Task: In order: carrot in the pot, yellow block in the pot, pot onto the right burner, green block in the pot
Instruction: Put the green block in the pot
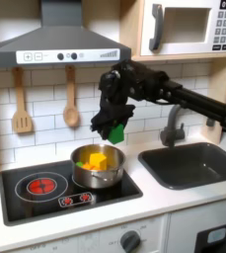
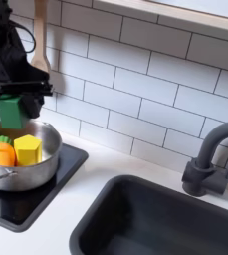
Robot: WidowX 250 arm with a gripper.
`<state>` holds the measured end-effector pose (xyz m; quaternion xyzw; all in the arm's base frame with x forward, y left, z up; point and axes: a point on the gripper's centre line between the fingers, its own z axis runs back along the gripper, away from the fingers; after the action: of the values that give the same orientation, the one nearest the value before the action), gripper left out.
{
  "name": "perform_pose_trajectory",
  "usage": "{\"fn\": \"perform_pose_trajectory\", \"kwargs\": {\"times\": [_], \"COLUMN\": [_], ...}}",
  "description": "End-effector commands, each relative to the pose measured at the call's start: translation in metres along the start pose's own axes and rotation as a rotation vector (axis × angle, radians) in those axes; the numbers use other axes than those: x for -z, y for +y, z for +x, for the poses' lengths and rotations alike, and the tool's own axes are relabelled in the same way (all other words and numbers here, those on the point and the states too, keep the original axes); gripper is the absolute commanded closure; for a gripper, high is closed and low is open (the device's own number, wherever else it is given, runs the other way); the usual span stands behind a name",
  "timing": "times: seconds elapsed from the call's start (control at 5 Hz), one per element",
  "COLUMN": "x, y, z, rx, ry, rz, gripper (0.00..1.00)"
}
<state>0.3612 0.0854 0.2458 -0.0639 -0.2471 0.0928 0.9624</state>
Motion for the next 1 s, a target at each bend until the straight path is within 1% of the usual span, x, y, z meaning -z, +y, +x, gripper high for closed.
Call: {"fn": "perform_pose_trajectory", "kwargs": {"times": [0.0,0.4,0.6,0.8], "x": [0.027,0.035,0.040,0.042], "y": [0.004,0.005,-0.001,0.002], "z": [-0.002,-0.004,-0.003,-0.005], "rx": [0.018,0.030,0.054,0.052], "ry": [0.042,0.053,0.056,0.062], "rz": [0.011,0.012,-0.005,0.007], "gripper": [1.00,1.00,1.00,1.00]}}
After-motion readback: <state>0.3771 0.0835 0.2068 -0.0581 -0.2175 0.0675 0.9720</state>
